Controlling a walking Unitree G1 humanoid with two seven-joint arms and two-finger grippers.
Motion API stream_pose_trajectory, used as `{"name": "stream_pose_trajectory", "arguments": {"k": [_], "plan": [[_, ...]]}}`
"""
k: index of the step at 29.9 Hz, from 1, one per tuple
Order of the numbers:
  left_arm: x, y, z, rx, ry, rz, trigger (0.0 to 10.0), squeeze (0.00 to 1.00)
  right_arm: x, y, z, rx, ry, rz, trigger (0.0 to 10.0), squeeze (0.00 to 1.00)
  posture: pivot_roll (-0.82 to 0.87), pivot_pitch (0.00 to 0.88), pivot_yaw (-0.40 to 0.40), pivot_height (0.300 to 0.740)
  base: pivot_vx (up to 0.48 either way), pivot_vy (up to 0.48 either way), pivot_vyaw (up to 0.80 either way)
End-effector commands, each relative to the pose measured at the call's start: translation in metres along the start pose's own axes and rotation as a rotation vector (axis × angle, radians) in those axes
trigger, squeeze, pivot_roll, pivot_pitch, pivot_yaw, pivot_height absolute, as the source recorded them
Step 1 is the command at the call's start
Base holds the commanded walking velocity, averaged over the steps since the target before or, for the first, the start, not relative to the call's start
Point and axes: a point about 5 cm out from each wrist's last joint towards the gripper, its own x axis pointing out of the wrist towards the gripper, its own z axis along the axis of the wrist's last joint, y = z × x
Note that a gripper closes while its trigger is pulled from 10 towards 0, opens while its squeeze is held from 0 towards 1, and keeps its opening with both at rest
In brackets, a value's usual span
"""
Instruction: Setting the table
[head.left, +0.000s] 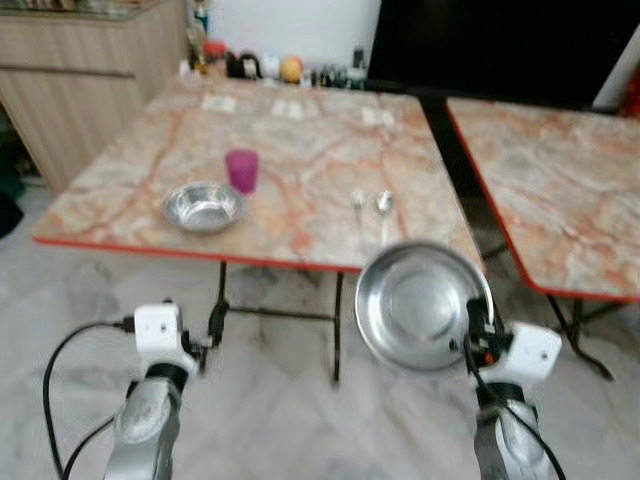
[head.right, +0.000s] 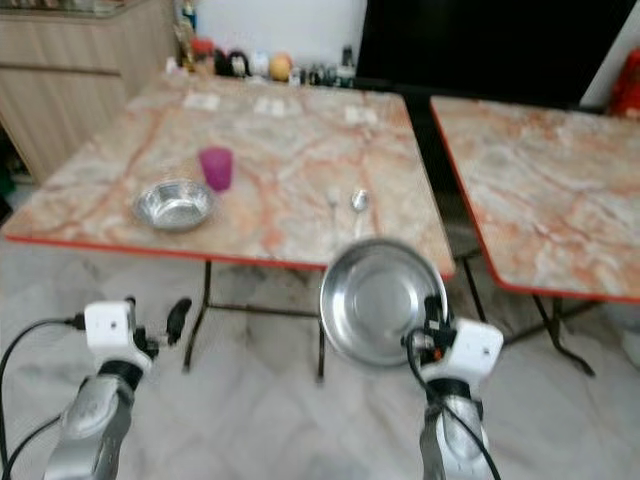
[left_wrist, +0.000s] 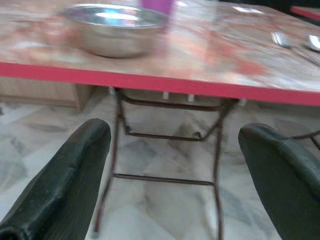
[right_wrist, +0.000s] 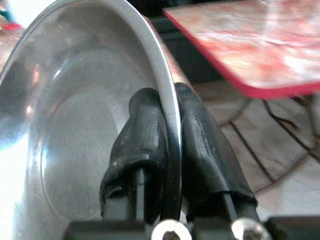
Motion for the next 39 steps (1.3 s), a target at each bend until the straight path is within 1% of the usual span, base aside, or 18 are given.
{"name": "stream_pose_trajectory", "arguments": {"k": [1, 7, 13, 16, 19, 26, 35, 39], "plan": [[0.003, -0.004, 0.003, 0.006, -0.007, -0.015, 10.0, 0.00, 0.003, -0.004, 0.008, -0.002, -0.034, -0.015, 10.0, 0.00, 0.02, 0.022, -0.071, 0.740, 0.000, -0.480, 0.00], [0.003, -0.004, 0.003, 0.009, -0.010, -0.013, 10.0, 0.00, 0.005, -0.005, 0.008, -0.004, -0.030, -0.017, 10.0, 0.00, 0.03, 0.019, -0.076, 0.740, 0.000, -0.459, 0.00], [0.007, -0.008, 0.005, 0.007, -0.013, -0.034, 10.0, 0.00, 0.008, -0.006, 0.007, -0.002, -0.027, -0.019, 10.0, 0.00, 0.04, 0.015, -0.081, 0.740, 0.000, 0.000, 0.00], [0.007, -0.009, 0.006, -0.014, -0.026, -0.038, 10.0, 0.00, 0.010, -0.006, 0.008, -0.002, -0.027, -0.015, 10.0, 0.00, 0.04, 0.013, -0.087, 0.740, 0.000, 0.000, 0.00], [0.007, -0.010, 0.006, -0.007, -0.017, -0.046, 10.0, 0.00, 0.011, -0.007, 0.009, -0.002, -0.029, -0.015, 10.0, 0.00, 0.05, 0.014, -0.092, 0.740, 0.000, 0.000, 0.00], [0.007, -0.011, 0.005, -0.005, -0.017, -0.049, 10.0, 0.00, 0.015, -0.005, 0.011, 0.000, -0.041, -0.004, 10.0, 0.00, 0.05, 0.021, -0.091, 0.740, 0.321, 0.000, 0.00], [0.008, -0.010, 0.006, 0.001, -0.013, -0.055, 10.0, 0.00, 0.013, 0.001, 0.010, 0.009, -0.043, 0.003, 10.0, 0.00, 0.04, 0.024, -0.078, 0.740, 0.352, 0.000, 0.00], [0.008, -0.011, 0.007, 0.001, -0.015, -0.061, 10.0, 0.00, 0.013, 0.001, 0.010, 0.006, -0.044, 0.003, 10.0, 0.00, 0.04, 0.024, -0.077, 0.740, 0.357, 0.000, 0.00]]}}
